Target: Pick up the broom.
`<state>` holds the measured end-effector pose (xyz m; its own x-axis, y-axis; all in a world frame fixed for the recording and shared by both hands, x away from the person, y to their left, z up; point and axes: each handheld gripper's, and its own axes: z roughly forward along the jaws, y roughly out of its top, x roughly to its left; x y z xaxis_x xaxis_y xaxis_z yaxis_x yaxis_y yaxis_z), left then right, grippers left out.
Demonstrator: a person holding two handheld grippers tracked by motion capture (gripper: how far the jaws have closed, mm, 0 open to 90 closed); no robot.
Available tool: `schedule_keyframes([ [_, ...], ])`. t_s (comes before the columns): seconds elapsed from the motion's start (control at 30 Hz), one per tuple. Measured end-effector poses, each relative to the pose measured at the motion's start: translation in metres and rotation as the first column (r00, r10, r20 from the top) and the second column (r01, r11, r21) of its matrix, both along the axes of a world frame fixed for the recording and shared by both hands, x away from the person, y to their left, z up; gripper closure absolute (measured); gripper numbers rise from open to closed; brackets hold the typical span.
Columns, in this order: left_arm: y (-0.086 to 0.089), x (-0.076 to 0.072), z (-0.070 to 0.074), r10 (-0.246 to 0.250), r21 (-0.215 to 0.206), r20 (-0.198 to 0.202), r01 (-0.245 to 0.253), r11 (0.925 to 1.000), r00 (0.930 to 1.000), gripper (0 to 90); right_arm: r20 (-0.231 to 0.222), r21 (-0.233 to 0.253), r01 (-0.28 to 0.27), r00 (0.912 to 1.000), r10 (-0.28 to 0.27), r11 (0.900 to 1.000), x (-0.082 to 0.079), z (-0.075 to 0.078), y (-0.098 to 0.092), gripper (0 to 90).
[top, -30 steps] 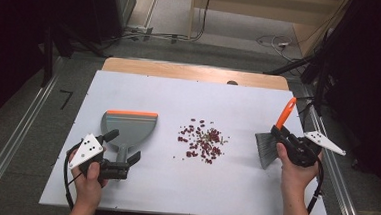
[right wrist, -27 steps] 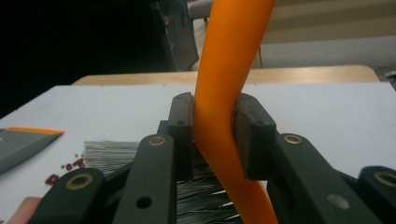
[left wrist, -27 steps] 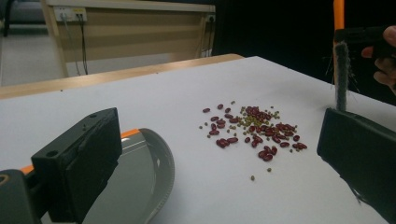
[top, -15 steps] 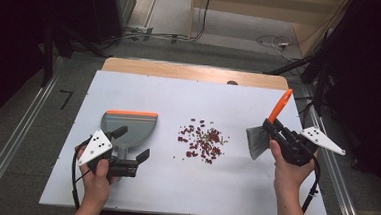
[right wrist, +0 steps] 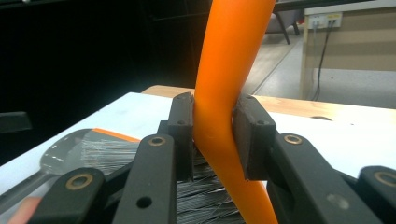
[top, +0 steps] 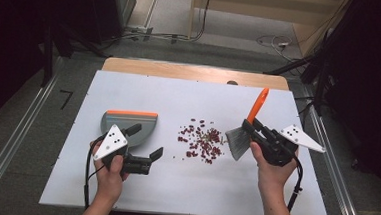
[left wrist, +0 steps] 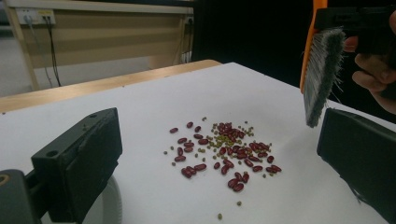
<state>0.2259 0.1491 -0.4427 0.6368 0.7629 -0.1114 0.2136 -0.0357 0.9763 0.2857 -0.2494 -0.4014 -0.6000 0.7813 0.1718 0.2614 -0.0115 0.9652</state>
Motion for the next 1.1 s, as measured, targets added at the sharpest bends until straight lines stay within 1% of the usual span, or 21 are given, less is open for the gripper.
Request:
schedule_keyframes([
  [0.17,-0.01,0.003,0.0,-0.016,-0.008,-0.004,0.016,0.9998,0.9999,0.3,0.006,-0.006,-0.027,0.9996,0.027,1.0,-0.002,0.0,0.014,69.1],
  [0.23,-0.016,0.003,-0.001,-0.032,-0.015,-0.008,0.032,0.9994,0.9995,0.3,-0.002,0.01,-0.037,0.9993,0.037,0.999,-0.003,0.0,0.018,69.0],
  [0.3,-0.02,0.002,0.0,-0.047,-0.021,-0.006,0.047,0.9987,0.9989,0.3,-0.001,0.015,-0.045,0.999,0.045,0.999,-0.003,-0.001,0.022,69.1],
  [0.33,-0.022,0.001,0.0,-0.053,-0.028,-0.006,0.053,0.9982,0.9986,0.3,-0.001,0.011,-0.049,0.9988,0.049,0.999,-0.004,-0.001,0.025,69.0],
  [0.4,-0.025,0.001,0.0,-0.061,-0.025,-0.004,0.061,0.9978,0.9981,0.2,0.0,0.01,-0.062,0.9981,0.062,0.998,-0.006,-0.001,0.03,69.0],
  [0.5,-0.029,-0.001,-0.001,-0.068,-0.034,-0.008,0.068,0.9971,0.9976,0.2,0.004,0.005,-0.079,0.9969,0.079,0.997,-0.009,-0.001,0.039,69.0],
  [0.57,-0.031,-0.001,-0.001,-0.076,-0.033,-0.01,0.076,0.9966,0.9971,0.2,0.006,0.003,-0.089,0.9961,0.089,0.996,-0.011,-0.002,0.045,69.0],
  [0.6,-0.031,-0.001,-0.001,-0.076,-0.033,-0.01,0.076,0.9966,0.9971,0.2,0.006,0.003,-0.089,0.9961,0.089,0.996,-0.011,-0.002,0.045,69.0],
  [0.63,-0.032,-0.002,-0.001,-0.081,-0.038,-0.014,0.08,0.9961,0.9966,0.2,0.003,-0.003,-0.097,0.9952,0.097,0.995,-0.014,-0.002,0.052,69.0],
  [0.77,-0.037,-0.003,-0.001,-0.104,-0.061,-0.022,0.103,0.9928,0.9943,0.2,0.013,-0.014,-0.11,0.9939,0.11,0.994,-0.017,-0.003,0.062,69.0],
  [0.9,-0.041,-0.002,-0.001,-0.126,-0.082,-0.042,0.122,0.9891,0.9911,0.2,0.012,-0.018,-0.115,0.9932,0.116,0.993,-0.019,-0.004,0.068,69.0],
  [0.97,-0.042,-0.002,-0.001,-0.13,-0.083,-0.045,0.126,0.9885,0.9905,0.2,0.01,-0.015,-0.119,0.9928,0.119,0.993,-0.02,-0.005,0.071,69.0],
  [1.0,-0.046,-0.002,-0.001,-0.138,-0.091,-0.051,0.133,0.9868,0.9891,0.2,0.012,-0.015,-0.121,0.9925,0.122,0.992,-0.02,-0.006,0.072,69.0],
  [1.1,-0.052,-0.003,0.001,-0.156,-0.086,-0.063,0.15,0.985,0.9858,0.3,0.012,-0.018,-0.124,0.9922,0.124,0.992,-0.022,-0.006,0.076,69.0],
])
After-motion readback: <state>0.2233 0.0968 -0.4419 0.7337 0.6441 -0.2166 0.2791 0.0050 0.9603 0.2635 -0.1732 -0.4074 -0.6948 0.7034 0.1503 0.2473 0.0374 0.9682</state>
